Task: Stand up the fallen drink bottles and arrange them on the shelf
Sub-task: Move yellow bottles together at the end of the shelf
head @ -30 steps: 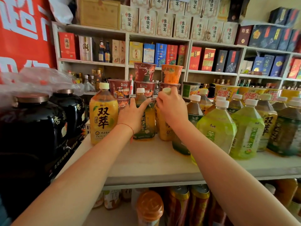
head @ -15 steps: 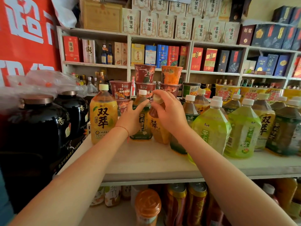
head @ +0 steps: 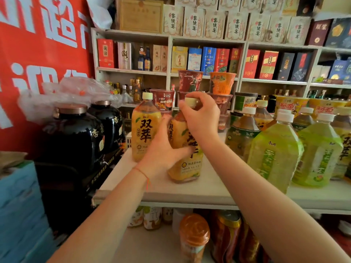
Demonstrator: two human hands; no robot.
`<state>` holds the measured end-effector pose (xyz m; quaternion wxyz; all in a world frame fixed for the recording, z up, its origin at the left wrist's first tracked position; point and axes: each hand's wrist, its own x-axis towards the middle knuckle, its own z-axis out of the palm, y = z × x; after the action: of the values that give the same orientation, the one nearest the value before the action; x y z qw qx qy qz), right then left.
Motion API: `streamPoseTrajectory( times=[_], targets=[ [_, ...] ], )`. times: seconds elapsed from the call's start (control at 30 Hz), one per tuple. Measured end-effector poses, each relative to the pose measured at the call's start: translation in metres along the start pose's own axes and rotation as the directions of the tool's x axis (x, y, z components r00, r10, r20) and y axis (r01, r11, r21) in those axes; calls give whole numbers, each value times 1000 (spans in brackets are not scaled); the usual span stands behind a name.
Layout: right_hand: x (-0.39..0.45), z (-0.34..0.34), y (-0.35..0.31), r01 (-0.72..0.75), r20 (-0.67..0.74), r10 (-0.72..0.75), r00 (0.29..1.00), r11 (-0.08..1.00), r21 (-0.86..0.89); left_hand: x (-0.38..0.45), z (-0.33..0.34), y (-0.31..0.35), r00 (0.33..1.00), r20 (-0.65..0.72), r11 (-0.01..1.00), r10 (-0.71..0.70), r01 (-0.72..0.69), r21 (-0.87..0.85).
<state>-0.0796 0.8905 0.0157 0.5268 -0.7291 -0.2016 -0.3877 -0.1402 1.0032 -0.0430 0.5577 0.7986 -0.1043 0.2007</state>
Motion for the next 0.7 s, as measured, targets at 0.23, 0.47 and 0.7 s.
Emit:
streamPoseTrajectory(
  times=[0.23,0.47,0.7],
  targets=[
    [-12,18,-34,-251,238,193,952,936,247,-13,-32,-17,950,-285,990,126,-102,97],
    [-5,18,29,-144,279,281,918,894,-424,-19,-37,-22,796,-554,932,244,-34,361],
    [4,41,42,121,371,275,887,637,-762,-15,-1,5,650,-156,577,744,-507,640]
  ],
)
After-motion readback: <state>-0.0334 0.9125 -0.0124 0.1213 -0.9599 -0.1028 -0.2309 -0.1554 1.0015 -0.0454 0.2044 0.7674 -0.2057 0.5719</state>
